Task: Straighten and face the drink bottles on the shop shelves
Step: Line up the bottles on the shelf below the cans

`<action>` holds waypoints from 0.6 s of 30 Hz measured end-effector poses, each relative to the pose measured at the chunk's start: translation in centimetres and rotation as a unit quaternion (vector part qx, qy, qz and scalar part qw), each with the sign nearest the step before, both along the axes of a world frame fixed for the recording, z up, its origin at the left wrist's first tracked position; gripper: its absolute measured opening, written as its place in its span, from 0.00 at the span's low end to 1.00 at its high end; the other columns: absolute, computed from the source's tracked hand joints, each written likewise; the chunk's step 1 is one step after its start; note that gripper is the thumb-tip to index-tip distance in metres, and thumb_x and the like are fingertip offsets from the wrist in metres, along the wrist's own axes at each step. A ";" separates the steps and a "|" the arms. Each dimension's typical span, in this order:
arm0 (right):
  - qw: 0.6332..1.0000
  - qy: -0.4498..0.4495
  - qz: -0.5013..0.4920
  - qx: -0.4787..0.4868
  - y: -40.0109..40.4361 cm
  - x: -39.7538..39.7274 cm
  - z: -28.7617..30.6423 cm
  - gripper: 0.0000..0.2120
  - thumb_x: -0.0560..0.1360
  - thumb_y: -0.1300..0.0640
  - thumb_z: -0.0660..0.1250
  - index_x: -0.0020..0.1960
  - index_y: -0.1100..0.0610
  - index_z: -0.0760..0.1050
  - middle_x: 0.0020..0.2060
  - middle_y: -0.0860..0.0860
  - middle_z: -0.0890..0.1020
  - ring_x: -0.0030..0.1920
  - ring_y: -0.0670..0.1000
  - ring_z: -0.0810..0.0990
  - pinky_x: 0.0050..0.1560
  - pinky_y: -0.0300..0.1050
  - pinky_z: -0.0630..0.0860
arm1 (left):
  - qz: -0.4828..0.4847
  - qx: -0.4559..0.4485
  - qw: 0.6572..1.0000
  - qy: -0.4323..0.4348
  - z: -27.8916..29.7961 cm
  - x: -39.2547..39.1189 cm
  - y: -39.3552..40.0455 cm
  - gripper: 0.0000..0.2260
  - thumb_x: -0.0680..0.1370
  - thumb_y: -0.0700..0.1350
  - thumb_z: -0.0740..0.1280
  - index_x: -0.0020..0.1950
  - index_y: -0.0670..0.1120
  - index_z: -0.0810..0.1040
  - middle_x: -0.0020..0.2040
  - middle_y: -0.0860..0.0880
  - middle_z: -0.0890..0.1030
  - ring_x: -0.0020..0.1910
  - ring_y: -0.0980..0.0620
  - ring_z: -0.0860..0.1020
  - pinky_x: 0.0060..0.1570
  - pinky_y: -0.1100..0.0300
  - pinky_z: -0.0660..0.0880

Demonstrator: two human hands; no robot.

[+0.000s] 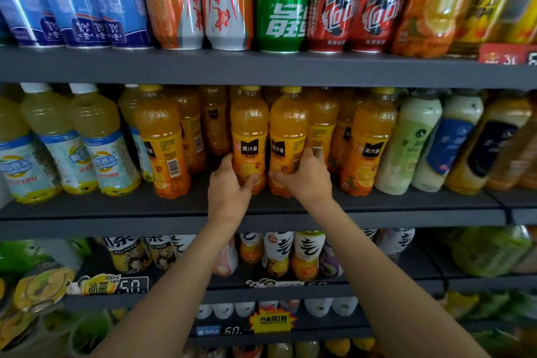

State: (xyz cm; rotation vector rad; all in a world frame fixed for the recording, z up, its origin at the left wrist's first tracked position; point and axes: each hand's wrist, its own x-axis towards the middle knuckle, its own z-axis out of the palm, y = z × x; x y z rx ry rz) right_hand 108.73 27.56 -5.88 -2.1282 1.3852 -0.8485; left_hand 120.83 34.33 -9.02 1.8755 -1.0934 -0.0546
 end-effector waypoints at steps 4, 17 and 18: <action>1.000 0.016 0.008 -0.006 0.0 -2.0 0.5 0.32 0.67 0.49 0.75 0.64 0.62 0.66 0.62 0.59 0.72 0.61 0.59 0.73 0.58 0.51 0.71 | 0.005 0.018 1.000 -0.008 0.1 -0.2 -0.1 0.26 0.76 0.47 0.68 0.70 0.41 0.64 0.62 0.41 0.75 0.62 0.42 0.71 0.58 0.49 0.70; 0.999 -0.026 -0.015 0.013 -0.3 -5.1 1.4 0.25 0.70 0.61 0.71 0.61 0.64 0.62 0.57 0.61 0.75 0.58 0.63 0.75 0.54 0.56 0.75 | 0.005 0.023 1.000 -0.002 0.4 -1.0 0.2 0.26 0.77 0.45 0.66 0.72 0.42 0.61 0.66 0.42 0.71 0.66 0.42 0.67 0.63 0.48 0.66; 0.999 -0.026 -0.016 0.014 -0.3 -5.2 1.4 0.25 0.70 0.61 0.71 0.61 0.64 0.62 0.57 0.61 0.75 0.57 0.63 0.75 0.54 0.57 0.75 | 0.006 0.025 1.000 -0.003 0.4 -1.0 0.2 0.26 0.77 0.45 0.66 0.72 0.42 0.62 0.66 0.42 0.71 0.66 0.42 0.67 0.63 0.48 0.66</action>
